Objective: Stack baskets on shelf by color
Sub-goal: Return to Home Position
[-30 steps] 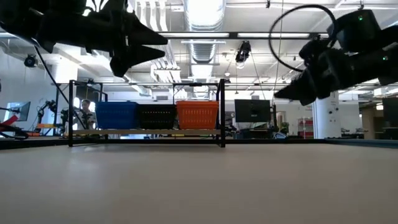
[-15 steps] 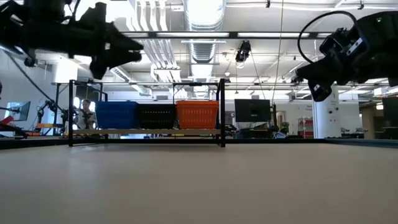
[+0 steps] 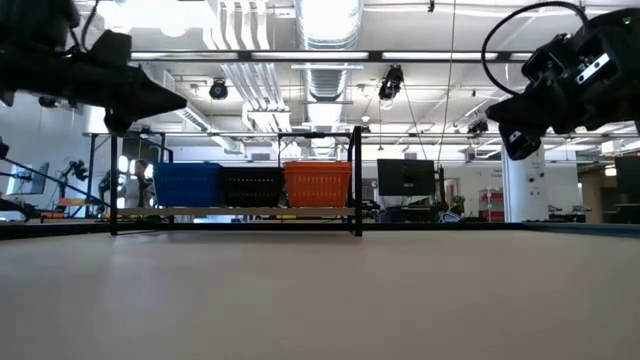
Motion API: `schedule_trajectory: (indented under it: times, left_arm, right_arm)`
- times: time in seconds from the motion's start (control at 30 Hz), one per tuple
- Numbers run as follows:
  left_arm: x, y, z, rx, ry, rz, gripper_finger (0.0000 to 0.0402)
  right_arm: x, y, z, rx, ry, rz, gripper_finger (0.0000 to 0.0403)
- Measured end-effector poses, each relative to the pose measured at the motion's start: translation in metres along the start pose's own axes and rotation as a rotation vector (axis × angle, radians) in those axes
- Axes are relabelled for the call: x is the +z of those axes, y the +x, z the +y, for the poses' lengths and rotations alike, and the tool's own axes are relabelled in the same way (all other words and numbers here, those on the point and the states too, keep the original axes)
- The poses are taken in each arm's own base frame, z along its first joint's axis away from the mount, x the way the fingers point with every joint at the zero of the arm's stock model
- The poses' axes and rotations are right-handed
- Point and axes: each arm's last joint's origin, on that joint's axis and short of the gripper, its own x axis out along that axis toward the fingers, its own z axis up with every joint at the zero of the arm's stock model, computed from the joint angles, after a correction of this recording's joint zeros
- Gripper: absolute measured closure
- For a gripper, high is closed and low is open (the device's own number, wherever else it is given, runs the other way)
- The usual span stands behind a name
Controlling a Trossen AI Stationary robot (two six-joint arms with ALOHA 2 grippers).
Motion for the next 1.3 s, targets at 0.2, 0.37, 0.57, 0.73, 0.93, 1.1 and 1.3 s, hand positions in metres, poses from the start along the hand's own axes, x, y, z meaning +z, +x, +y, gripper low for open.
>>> schedule_trajectory:
  times: [0.2,0.37,0.57,0.73,0.93,1.1,1.3]
  left_arm:
    - [-0.019,-0.012,0.010,-0.041,-0.007,-0.096,0.0401]
    - [-0.028,-0.014,0.010,-0.059,-0.027,-0.090,0.0401]
    - [-0.033,-0.011,0.004,-0.116,0.006,-0.034,0.0401]
    - [-0.033,-0.013,-0.002,-0.175,0.122,-0.044,0.0402]
    - [-0.032,-0.016,-0.003,-0.190,0.193,-0.079,0.0402]
    - [-0.034,-0.015,-0.003,-0.187,0.202,-0.054,0.0402]
    - [-0.035,-0.015,-0.003,-0.188,0.202,-0.051,0.0402]
  right_arm:
    - [-0.002,0.002,0.003,-0.045,0.005,-0.004,0.0394]
    - [-0.002,0.003,0.005,-0.098,0.020,-0.019,0.0394]
    - [-0.003,0.005,0.009,-0.177,0.007,-0.036,0.0394]
    - [-0.004,0.006,0.016,-0.148,-0.075,-0.023,0.0394]
    - [-0.001,0.002,0.020,-0.201,-0.136,-0.072,0.0394]
    - [0.002,-0.014,0.021,-0.249,-0.116,-0.133,0.0394]
    - [0.004,-0.025,0.025,-0.168,-0.112,-0.167,0.0394]
